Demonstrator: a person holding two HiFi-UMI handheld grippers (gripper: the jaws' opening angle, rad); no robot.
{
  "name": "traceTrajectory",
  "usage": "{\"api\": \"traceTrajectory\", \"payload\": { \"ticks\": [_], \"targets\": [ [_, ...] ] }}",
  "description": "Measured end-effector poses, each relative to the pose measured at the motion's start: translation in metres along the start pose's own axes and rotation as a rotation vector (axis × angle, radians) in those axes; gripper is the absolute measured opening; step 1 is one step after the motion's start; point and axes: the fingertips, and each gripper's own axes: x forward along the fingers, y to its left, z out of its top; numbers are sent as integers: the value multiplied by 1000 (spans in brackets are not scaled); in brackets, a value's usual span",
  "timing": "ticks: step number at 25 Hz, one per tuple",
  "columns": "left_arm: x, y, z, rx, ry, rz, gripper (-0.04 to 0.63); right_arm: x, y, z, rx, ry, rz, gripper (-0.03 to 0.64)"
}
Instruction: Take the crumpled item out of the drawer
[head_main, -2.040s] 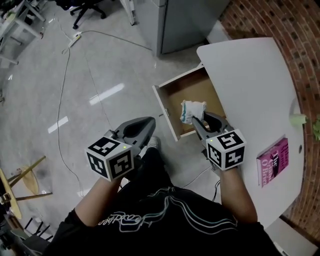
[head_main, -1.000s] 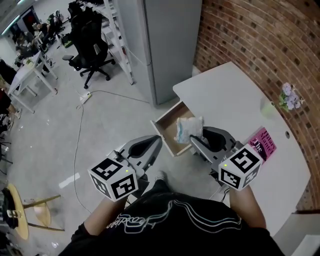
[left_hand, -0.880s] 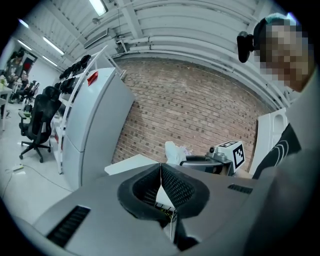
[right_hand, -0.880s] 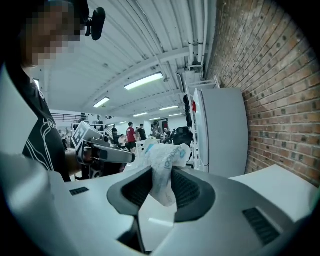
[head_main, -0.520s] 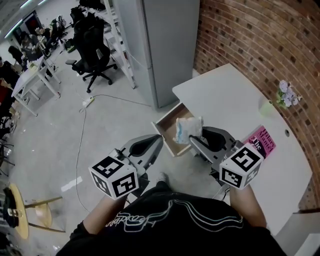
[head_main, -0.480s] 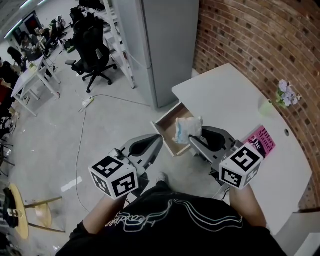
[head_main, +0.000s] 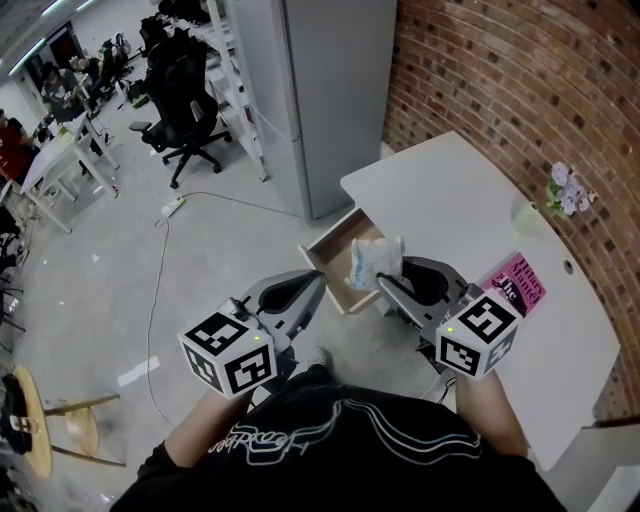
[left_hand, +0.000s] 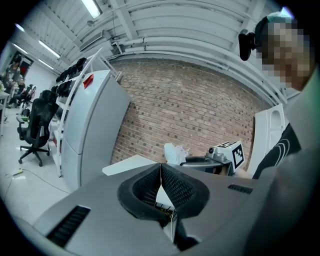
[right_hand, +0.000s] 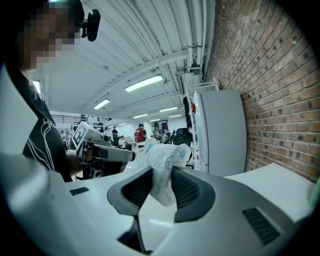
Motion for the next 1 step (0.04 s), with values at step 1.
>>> {"api": "traceTrajectory", "payload": {
  "ticks": [1],
  "targets": [
    [-1,-1,0,1,0,0,21,-1,1,0,0,0,-2,133]
  ]
}}
